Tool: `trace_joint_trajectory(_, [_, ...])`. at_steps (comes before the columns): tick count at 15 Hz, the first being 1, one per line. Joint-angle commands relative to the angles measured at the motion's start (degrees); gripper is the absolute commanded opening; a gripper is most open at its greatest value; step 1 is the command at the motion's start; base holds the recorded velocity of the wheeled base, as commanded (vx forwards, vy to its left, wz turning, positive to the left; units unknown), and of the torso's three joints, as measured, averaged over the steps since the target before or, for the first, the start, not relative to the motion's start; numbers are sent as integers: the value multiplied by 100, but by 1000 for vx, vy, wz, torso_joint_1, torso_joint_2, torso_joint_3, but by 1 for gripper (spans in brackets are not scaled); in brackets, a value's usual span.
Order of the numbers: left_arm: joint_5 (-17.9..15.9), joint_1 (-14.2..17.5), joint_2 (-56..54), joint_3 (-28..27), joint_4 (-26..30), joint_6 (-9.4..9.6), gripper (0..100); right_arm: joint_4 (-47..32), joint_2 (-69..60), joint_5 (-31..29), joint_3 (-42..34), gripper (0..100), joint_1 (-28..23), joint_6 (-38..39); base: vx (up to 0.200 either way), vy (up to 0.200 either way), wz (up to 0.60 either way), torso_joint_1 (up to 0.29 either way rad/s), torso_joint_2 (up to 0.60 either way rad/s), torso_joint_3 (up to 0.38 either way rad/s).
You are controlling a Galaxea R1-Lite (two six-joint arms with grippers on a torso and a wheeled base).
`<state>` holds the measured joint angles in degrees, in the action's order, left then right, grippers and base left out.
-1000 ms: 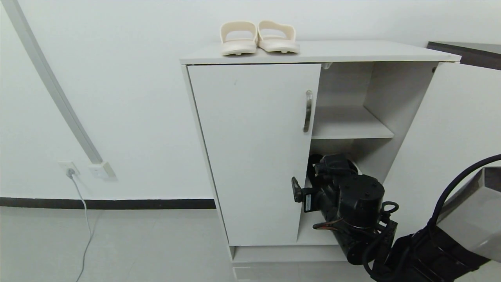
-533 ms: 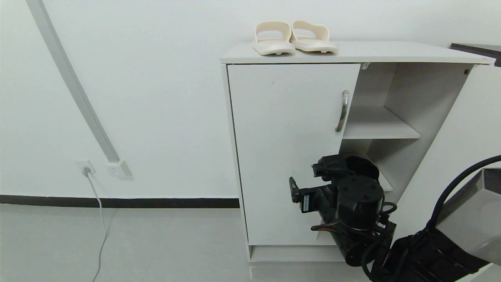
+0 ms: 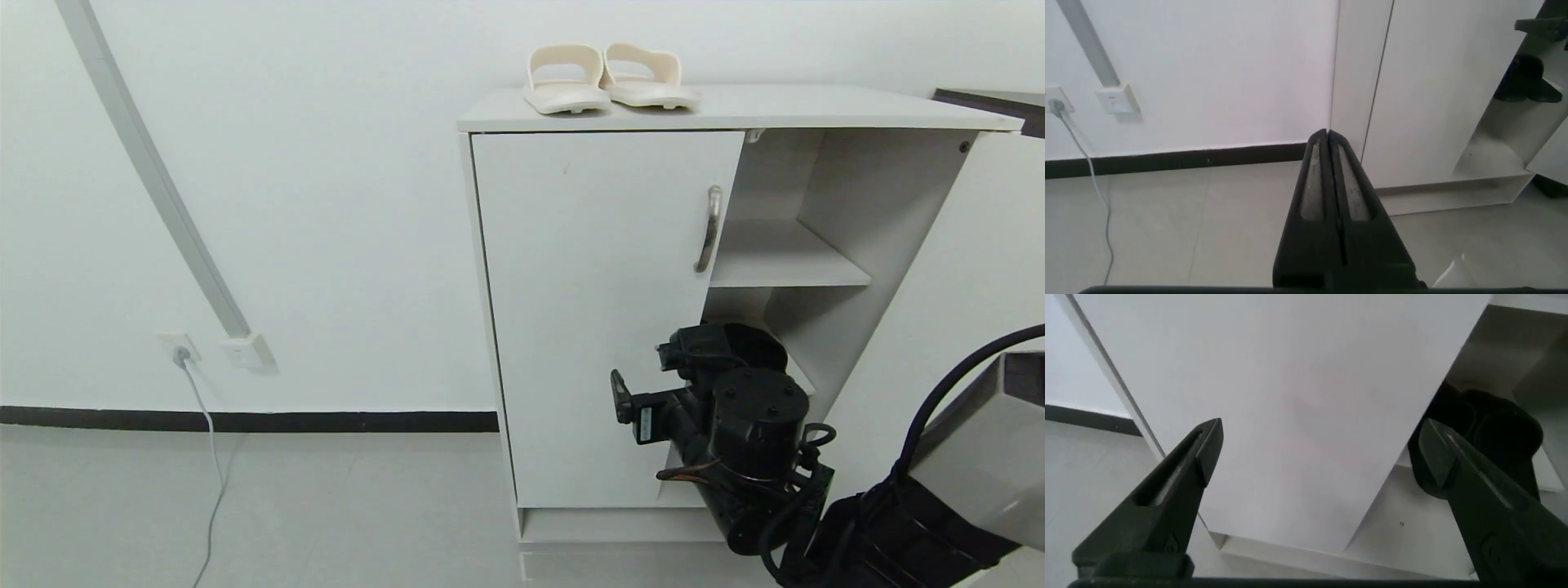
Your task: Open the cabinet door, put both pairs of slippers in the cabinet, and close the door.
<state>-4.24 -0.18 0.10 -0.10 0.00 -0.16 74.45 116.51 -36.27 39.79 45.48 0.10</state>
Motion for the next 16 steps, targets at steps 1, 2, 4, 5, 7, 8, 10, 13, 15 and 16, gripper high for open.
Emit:
trace_joint_trajectory(1, [2,1,-1,1,0,-2,0,0,39,6,-6,100,4,-1,0,0,0,0,0,0])
trace_joint_trajectory(2, [2,9,-1,1,0,-2,0,0,56,6,-6,100,4,-1,0,0,0,0,0,0])
trace_joint_trajectory(4, [2,1,-1,1,0,-2,0,131,100,14,-6,100,4,8,0,0,0,0,0,0])
trace_joint_trajectory(5, [2,9,-1,1,0,-2,0,254,188,14,-6,100,4,-1,0,0,0,0,0,0])
trace_joint_trajectory(7, [2,9,-1,1,0,7,0,342,206,14,-6,100,4,-10,0,0,0,0,0,0])
trace_joint_trajectory(8, [2,1,-1,1,0,7,0,360,197,6,-6,100,4,-10,0,0,0,12,-115,-163])
trace_joint_trajectory(10, [2,1,-1,1,0,7,0,369,171,6,-15,100,-22,-10,0,0,0,36,-298,-295])
trace_joint_trajectory(13, [2,9,-1,1,0,7,0,369,171,14,-24,100,-75,-10,0,0,0,45,-447,-349])
trace_joint_trajectory(15, [2,1,-1,1,0,7,0,377,171,6,-24,100,-154,-10,0,0,0,102,-447,-356])
trace_joint_trajectory(16, [2,1,-1,1,0,7,0,377,162,14,-33,100,-171,-10,0,0,0,119,-447,-334])
